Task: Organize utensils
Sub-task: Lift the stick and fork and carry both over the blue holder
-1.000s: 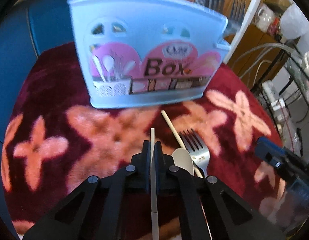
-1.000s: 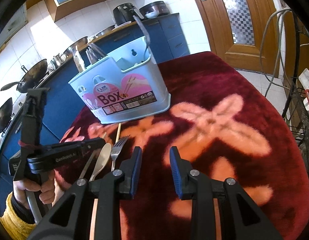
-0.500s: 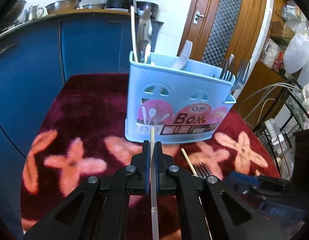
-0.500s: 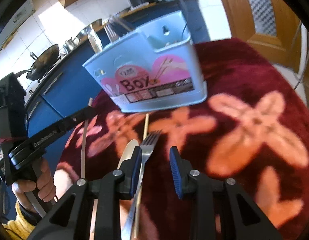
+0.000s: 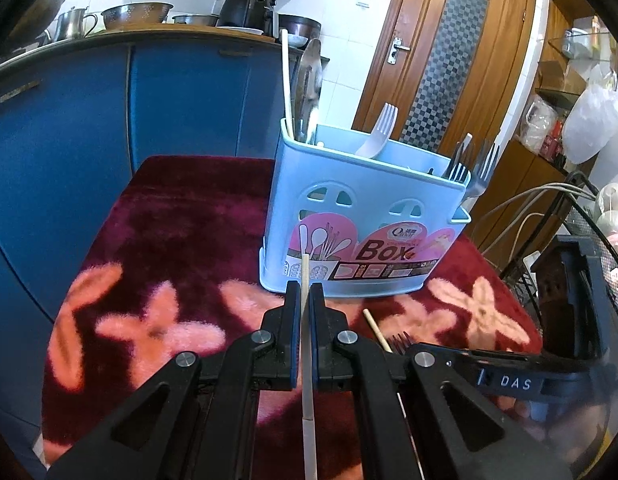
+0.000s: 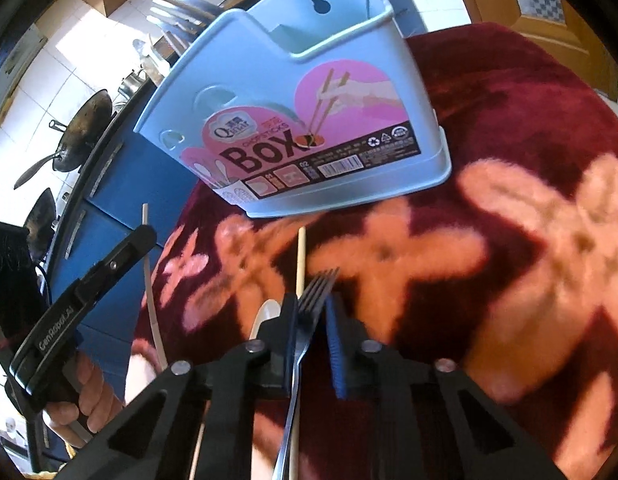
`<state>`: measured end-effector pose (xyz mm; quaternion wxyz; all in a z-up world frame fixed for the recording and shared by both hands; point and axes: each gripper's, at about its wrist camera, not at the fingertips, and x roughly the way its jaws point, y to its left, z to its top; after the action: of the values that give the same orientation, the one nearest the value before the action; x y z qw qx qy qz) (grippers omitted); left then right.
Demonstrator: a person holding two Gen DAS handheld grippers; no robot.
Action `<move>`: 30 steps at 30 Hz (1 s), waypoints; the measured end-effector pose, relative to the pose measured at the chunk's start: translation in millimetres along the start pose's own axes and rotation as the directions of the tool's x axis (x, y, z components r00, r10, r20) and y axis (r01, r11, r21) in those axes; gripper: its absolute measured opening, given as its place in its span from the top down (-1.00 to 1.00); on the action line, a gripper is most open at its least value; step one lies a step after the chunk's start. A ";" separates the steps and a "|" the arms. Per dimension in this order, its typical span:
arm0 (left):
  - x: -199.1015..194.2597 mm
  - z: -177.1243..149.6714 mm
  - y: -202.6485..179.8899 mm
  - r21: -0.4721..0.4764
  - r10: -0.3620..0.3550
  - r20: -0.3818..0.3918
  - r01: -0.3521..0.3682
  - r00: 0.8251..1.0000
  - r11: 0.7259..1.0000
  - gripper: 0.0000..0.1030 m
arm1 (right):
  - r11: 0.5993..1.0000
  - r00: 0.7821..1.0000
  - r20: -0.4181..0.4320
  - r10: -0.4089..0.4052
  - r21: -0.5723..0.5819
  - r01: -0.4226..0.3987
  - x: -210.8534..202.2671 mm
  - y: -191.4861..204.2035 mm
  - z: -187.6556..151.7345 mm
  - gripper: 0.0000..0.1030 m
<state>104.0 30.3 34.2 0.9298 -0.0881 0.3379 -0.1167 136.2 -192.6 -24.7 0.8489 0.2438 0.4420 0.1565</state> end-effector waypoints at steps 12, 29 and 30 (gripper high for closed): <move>-20.4 5.3 1.0 -0.023 -0.013 0.070 0.015 0.997 1.000 0.96 | 0.997 0.989 0.126 0.081 -0.023 -0.079 -40.4 16.1 -12.1 0.91; -76.5 47.6 -11.6 -0.003 -0.024 0.268 0.026 0.963 1.000 0.96 | 0.993 0.895 0.433 0.108 -0.096 -0.074 -119.3 43.0 -7.3 0.94; -78.5 51.9 -12.4 -0.001 -0.024 0.280 0.025 0.960 1.000 0.96 | 0.992 0.892 0.440 0.109 -0.098 -0.073 -123.0 42.0 -6.4 0.94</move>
<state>77.3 44.6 124.1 0.9665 -0.1101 0.2022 -0.1136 59.9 -215.1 78.2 0.9281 0.2597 0.2183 0.1536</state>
